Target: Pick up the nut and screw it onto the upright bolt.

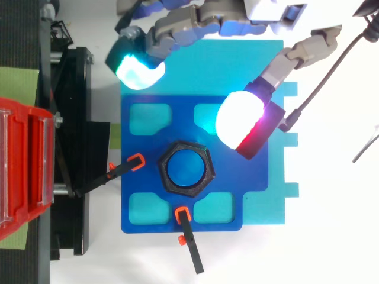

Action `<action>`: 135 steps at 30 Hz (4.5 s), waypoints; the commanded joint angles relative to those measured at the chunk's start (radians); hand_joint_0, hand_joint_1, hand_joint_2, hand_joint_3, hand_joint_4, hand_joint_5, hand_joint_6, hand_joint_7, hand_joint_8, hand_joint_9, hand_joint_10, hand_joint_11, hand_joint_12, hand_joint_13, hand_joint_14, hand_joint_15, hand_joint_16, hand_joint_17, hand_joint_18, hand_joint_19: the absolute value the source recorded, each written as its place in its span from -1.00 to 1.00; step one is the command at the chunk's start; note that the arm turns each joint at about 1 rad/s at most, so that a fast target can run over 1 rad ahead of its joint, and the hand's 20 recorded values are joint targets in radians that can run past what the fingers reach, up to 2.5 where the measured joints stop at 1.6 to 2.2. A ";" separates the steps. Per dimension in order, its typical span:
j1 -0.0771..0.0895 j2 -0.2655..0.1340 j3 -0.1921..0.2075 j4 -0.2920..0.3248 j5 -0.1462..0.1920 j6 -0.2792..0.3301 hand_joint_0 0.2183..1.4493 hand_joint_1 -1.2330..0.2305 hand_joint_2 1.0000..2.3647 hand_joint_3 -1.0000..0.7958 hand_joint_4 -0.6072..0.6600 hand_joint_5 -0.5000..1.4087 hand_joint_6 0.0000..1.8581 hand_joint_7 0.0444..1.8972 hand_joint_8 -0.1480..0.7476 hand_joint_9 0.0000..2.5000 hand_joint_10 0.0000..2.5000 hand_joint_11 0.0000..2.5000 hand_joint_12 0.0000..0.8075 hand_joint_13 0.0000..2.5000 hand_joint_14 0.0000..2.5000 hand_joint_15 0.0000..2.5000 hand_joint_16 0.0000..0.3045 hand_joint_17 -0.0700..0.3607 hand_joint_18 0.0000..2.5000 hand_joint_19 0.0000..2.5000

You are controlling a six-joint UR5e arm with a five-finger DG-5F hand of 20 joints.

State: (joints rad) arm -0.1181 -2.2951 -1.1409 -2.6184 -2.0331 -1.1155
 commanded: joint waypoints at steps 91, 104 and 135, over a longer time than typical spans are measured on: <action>0.051 0.000 -0.011 -0.101 0.036 0.006 -0.55 0.34 -1.00 -0.44 0.05 -0.38 -0.45 0.54 -0.17 0.22 -1.00 -1.00 -0.40 -0.32 -1.00 -1.00 -0.82 -0.38 -0.54 -0.93; 0.028 0.000 0.016 -0.068 0.008 -0.006 -0.60 0.33 -1.00 -0.44 0.27 -0.60 -0.46 -0.22 -0.12 -0.22 -1.00 -1.00 -0.21 -0.54 -1.00 -1.00 -0.73 -0.24 -0.79 -0.99; 0.083 -0.044 0.064 -0.183 0.016 0.013 -0.63 0.35 -1.00 -0.44 0.25 -0.59 -0.46 -0.07 -0.10 -0.52 -1.00 -1.00 -0.13 -0.82 -1.00 -1.00 -0.70 -0.19 -1.00 -1.00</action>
State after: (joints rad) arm -0.0398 -2.3398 -1.0779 -2.7812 -2.0177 -1.1032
